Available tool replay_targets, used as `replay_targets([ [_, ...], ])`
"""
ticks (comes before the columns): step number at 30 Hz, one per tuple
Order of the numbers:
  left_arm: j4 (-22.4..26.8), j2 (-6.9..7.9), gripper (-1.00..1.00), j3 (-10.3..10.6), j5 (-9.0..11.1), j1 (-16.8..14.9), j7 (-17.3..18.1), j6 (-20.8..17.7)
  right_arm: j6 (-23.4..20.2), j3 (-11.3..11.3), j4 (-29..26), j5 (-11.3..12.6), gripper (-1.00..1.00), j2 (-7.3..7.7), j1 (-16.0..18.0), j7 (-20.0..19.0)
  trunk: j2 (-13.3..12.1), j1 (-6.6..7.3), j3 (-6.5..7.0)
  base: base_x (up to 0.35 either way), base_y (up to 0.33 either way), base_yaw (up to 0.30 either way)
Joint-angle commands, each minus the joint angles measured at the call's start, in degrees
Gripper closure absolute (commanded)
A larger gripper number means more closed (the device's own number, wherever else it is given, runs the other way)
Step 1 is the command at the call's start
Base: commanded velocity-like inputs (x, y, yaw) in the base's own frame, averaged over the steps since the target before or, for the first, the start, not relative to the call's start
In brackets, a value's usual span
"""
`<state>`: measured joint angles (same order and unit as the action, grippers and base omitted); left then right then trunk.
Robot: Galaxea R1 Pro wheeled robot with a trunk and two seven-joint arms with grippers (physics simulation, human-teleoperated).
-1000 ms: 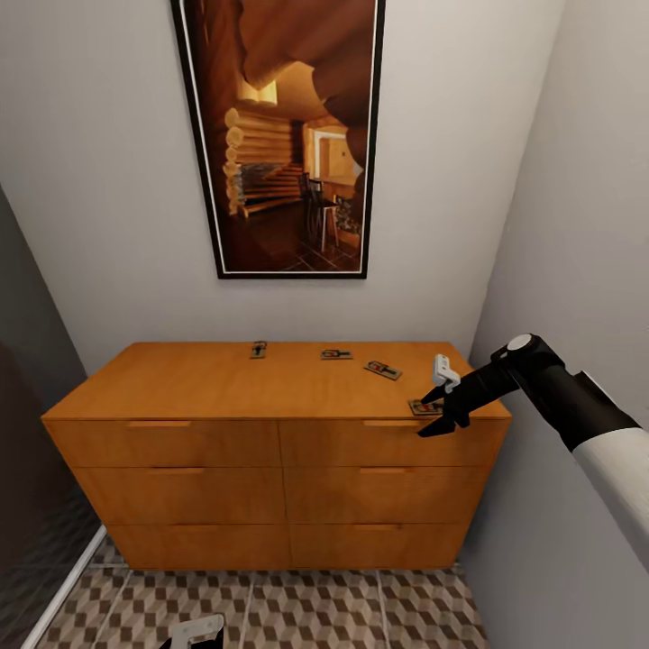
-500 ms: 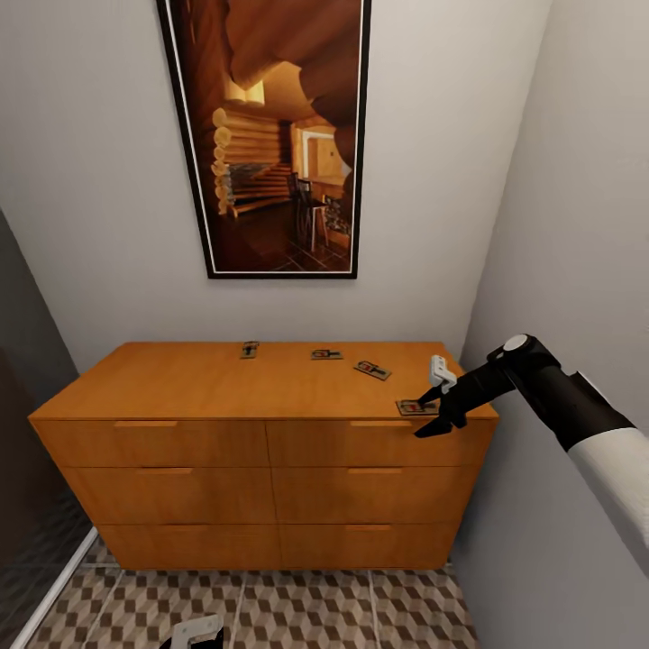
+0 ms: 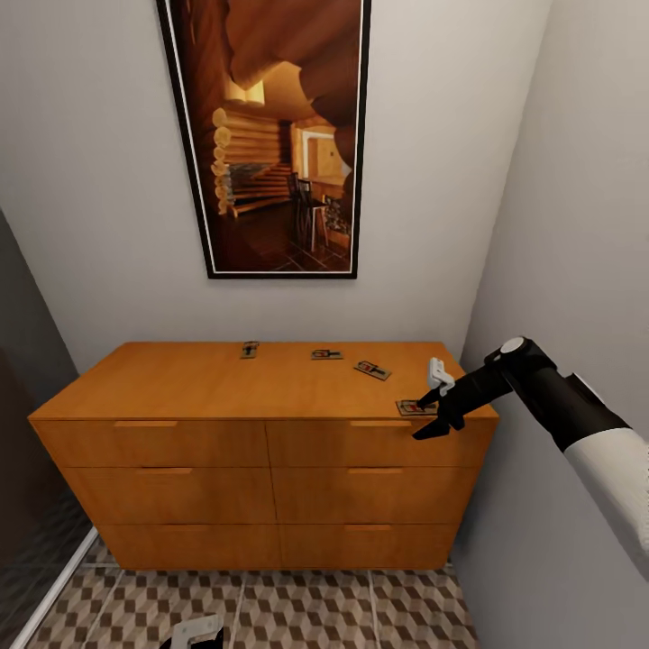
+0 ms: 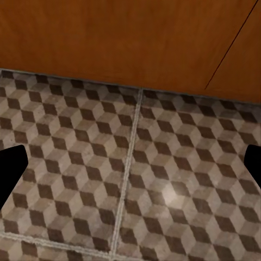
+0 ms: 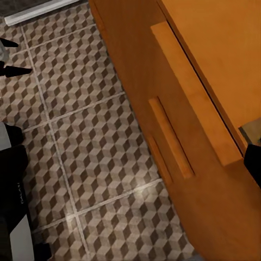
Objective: Take the four mousetraps from the cabinet in the bathroom and place them on the bathroom floor. Make sure all four end up on the same floor surface, and ensure that at least two of them are either under or directly next to the same bathroom sink.
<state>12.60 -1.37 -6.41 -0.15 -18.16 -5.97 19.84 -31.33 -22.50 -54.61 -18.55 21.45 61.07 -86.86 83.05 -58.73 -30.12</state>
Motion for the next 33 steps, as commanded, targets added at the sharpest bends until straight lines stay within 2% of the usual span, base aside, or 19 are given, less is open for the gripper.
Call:
replay_targets([
  [1,-0.04,-0.03,-1.00,-0.26,-0.02,-0.04,0.00,0.20,-0.60,-0.09,-0.03,-0.20,-1.00,0.03,0.06,-0.24,0.03,0.00,-0.06,0.041,0.000,0.000],
  [18,-0.04,-0.03,-1.00,-0.26,-0.02,-0.04,0.01,0.20,-0.58,-0.09,0.20,-0.25,-1.00,-0.19,0.06,-0.24,0.03,0.00,-0.06,0.197,-0.035,0.000],
  [33,-0.04,-0.03,-1.00,-0.26,-0.02,-0.04,0.01,0.20,-0.61,-0.35,0.20,-0.25,-1.00,-0.49,0.03,-0.24,0.03,0.00,-0.06,0.034,-0.010,0.000],
])
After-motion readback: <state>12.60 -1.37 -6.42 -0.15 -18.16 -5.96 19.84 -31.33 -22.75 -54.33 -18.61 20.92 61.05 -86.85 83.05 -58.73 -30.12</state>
